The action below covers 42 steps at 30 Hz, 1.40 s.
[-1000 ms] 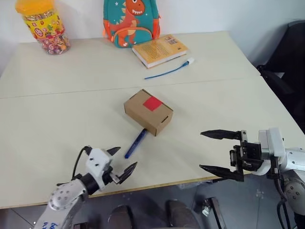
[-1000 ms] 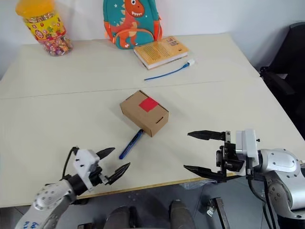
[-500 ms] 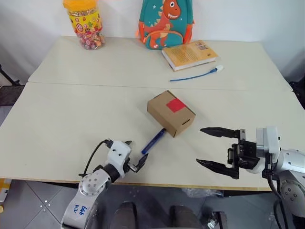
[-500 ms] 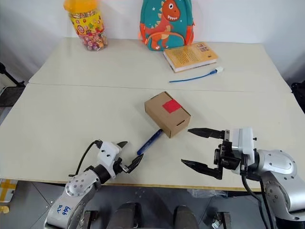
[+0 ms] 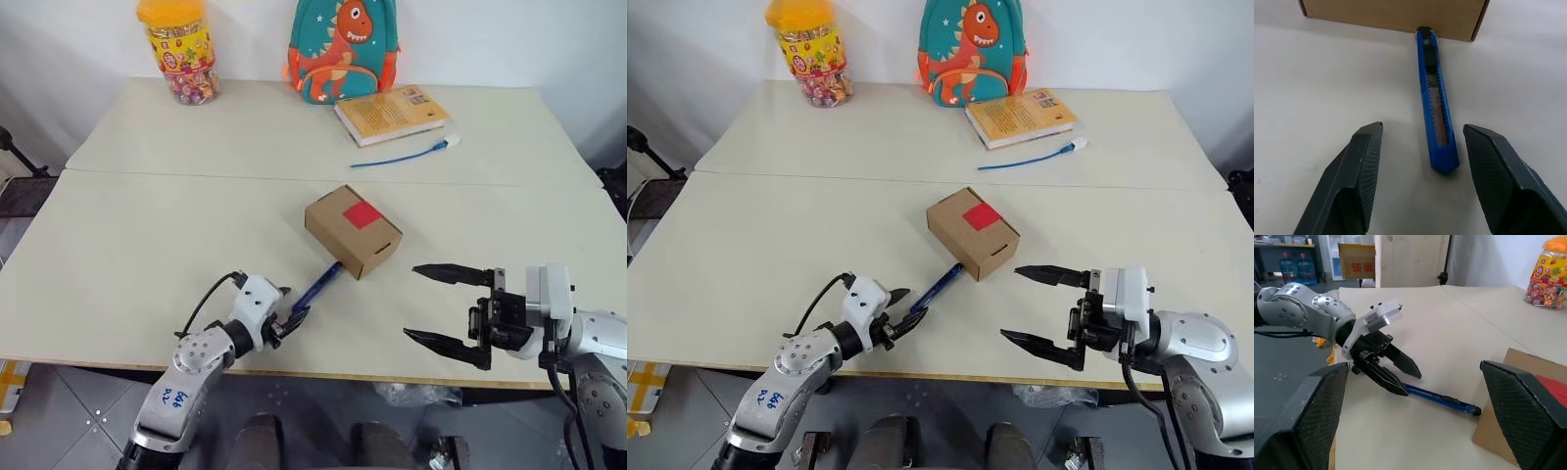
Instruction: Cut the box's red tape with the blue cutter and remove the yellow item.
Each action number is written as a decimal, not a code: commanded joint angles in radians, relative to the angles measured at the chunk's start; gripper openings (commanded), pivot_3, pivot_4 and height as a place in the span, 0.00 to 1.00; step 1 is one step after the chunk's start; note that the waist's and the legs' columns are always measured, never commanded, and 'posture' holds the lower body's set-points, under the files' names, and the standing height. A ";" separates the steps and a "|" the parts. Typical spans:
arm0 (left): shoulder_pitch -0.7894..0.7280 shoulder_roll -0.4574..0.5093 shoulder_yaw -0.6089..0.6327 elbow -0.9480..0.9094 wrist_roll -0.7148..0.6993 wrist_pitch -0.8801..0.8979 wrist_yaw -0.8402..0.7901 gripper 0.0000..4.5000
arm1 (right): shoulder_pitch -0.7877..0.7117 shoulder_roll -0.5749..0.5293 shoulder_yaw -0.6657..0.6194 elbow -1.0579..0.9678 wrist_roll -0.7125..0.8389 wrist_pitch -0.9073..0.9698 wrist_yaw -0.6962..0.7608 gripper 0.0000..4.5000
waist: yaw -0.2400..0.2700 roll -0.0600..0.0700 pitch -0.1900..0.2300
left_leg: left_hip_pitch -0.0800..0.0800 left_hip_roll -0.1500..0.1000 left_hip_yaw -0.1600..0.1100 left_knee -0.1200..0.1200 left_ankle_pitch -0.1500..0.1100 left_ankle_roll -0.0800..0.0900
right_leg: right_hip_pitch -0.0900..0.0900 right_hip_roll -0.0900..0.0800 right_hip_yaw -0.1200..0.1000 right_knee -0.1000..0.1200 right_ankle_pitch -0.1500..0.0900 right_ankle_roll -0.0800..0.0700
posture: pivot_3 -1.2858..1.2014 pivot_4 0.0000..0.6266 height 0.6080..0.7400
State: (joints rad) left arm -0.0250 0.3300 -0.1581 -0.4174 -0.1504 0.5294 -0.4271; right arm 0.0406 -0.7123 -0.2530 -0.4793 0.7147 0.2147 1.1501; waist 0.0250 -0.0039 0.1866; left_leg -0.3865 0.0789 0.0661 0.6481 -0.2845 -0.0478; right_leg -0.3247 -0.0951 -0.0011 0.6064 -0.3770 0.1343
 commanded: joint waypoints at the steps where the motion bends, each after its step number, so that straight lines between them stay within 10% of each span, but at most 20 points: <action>1: 0.011 -0.004 -0.039 0.054 0.012 0.043 0.003 0.61 | 0.014 0.003 -0.021 -0.037 0.010 -0.023 -0.007 1.00 | 0.000 0.000 0.000 | 0.000 0.000 0.000 0.000 0.000 0.000 | 0.000 0.000 0.000 0.000 0.000 0.000 | 0.52 0.24 1.00; 7: -0.018 -0.028 -0.072 0.088 0.017 0.082 0.013 0.61 | 0.020 -0.007 -0.031 -0.058 0.025 -0.009 -0.025 1.00 | 0.000 0.003 -0.002 | 0.000 -0.001 0.000 0.001 0.001 0.001 | 0.000 0.000 0.001 0.001 0.000 0.000 | 0.52 0.24 1.00; 17: 0.007 -0.042 -0.077 0.090 0.031 0.087 0.030 0.10 | 0.020 -0.011 -0.022 -0.079 0.034 0.006 -0.054 1.00 | 0.000 0.004 -0.006 | 0.001 -0.001 0.001 0.000 0.001 0.001 | 0.000 0.000 0.003 0.001 0.000 0.001 | 0.52 0.24 1.00; 26: 0.014 0.001 -0.029 0.093 0.006 0.028 -0.030 0.10 | 0.002 -0.015 -0.010 -0.074 0.038 0.019 -0.055 1.00 | -0.004 0.004 -0.006 | 0.001 0.000 0.002 -0.001 0.001 0.001 | -0.001 0.000 0.004 0.001 0.000 0.000 | 0.52 0.24 1.00; 42: -0.030 0.401 -0.053 0.197 0.007 -0.499 -0.618 0.10 | 0.108 -0.136 0.016 -0.187 0.114 0.217 -0.053 1.00 | -0.022 0.004 -0.006 | 0.000 0.002 0.006 -0.003 -0.004 0.006 | -0.005 0.000 0.005 0.001 -0.003 -0.005 | 0.52 0.24 1.00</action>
State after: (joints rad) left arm -0.0356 0.7225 -0.1464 -0.2370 -0.2024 0.0639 -0.9994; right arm 0.1245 -0.8195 -0.2414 -0.6032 0.8058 0.3859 1.1018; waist 0.0028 0.0000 0.1811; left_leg -0.3867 0.0807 0.0720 0.6452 -0.2891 -0.0411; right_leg -0.3297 -0.0953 0.0039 0.6078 -0.3799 0.1287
